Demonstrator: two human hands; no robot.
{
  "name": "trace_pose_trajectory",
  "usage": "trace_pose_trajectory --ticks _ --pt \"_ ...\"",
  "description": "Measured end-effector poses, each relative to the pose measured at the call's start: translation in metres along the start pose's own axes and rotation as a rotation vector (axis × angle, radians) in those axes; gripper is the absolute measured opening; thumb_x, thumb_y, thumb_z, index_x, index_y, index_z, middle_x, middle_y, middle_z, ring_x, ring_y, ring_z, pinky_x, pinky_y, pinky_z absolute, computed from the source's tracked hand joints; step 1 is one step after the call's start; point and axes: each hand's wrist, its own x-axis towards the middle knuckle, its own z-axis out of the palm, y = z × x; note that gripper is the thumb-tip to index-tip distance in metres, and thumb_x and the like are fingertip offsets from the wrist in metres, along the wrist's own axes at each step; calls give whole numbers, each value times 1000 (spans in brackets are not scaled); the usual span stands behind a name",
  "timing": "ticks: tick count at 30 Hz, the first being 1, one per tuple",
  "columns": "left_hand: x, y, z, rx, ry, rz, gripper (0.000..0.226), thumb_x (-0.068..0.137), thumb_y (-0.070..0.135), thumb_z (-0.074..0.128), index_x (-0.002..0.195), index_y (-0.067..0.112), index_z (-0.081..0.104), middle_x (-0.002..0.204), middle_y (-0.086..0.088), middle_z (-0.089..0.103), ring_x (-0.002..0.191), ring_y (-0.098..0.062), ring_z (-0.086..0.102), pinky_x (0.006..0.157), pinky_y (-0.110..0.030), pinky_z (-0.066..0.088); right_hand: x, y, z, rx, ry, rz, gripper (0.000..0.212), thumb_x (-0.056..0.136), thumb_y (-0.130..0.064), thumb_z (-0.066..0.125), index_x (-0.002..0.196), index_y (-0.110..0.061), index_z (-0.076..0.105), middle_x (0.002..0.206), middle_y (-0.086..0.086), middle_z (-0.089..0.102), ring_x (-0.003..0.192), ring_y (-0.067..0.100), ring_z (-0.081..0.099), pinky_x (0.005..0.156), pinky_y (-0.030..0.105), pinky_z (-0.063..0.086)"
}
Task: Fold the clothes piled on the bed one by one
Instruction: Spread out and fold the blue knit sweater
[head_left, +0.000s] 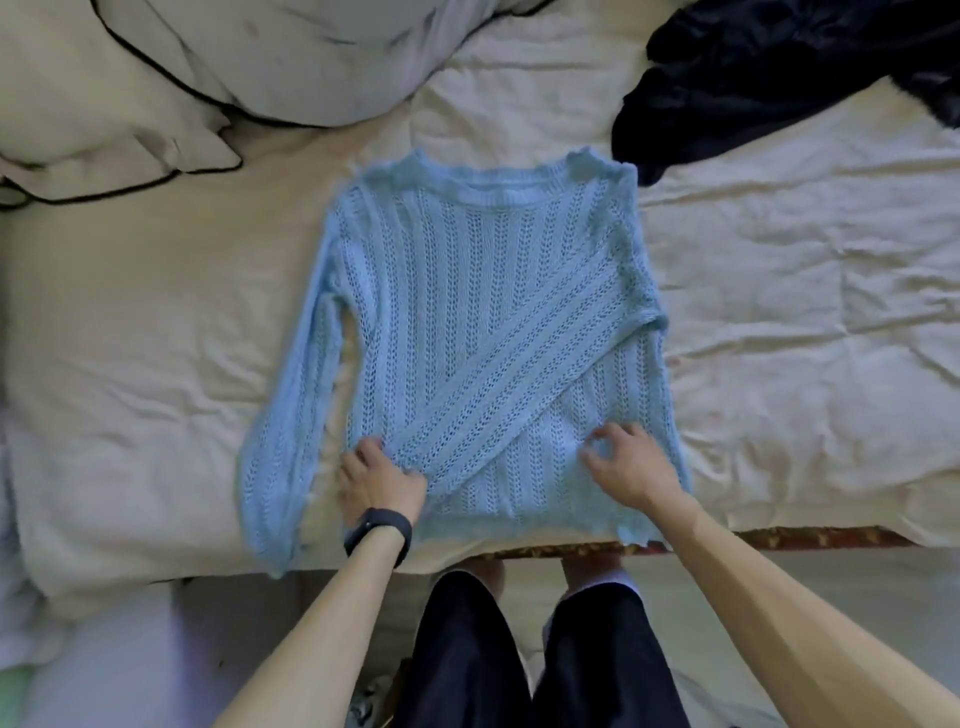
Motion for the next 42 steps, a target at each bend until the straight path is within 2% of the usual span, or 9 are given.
trace_pose_trajectory --ticks 4,8,16,19,21,27,33,38,42 --pt "5 81 -5 42 10 315 62 85 21 63 142 22 41 145 -6 35 133 -28 37 105 -42 37 25 -16 -45 720 264 241 38 98 -43 63 122 -13 63 119 7 69 99 22 64 87 36 51" --pt "29 194 -5 16 -110 549 58 91 28 60 144 23 39 145 -6 38 133 -28 39 105 -40 36 67 -29 -96 1416 222 354 31 100 -35 64 118 -10 57 101 3 63 79 15 66 68 30 53" --pt "101 388 -1 -64 -193 615 62 93 39 64 146 17 40 141 -6 52 127 -26 52 104 -37 43 129 -18 -119 1980 54 652 19 96 -24 71 107 -11 62 80 5 59 58 8 57 40 16 44" --pt "124 421 3 55 -245 565 27 89 40 67 107 21 59 99 2 58 92 -22 56 81 -32 46 131 -5 -114 2097 20 684 7 98 -18 68 100 -14 63 72 1 60 52 4 59 42 14 46" --pt "134 432 2 109 -294 584 25 88 40 69 80 23 53 79 4 52 78 -20 52 68 -31 41 127 -1 -109 2166 19 683 5 99 -17 67 95 -19 64 63 -4 63 48 1 60 40 13 42" --pt "134 469 12 -114 -383 673 20 87 39 76 101 28 67 104 4 70 89 -13 67 72 -28 57 118 6 -107 2428 103 698 17 100 -15 63 89 -27 57 59 -8 63 47 1 57 37 13 30" --pt "132 474 25 13 -321 719 29 83 49 77 98 30 60 95 13 61 91 -13 62 71 -22 49 124 4 -106 2087 123 656 17 91 -29 77 89 -20 63 66 -2 62 48 6 59 37 18 38" --pt "139 471 5 348 -353 722 62 74 49 84 125 22 60 91 12 60 80 -8 58 71 -24 41 129 5 -112 1966 66 717 13 95 -24 73 97 -17 63 53 -3 60 45 7 55 35 18 38" --pt "139 472 14 -14 -412 693 40 81 27 84 110 20 57 85 6 65 73 -10 62 60 -17 46 128 5 -110 2136 114 743 25 97 -20 70 119 -19 59 64 -1 63 44 2 56 34 14 34"
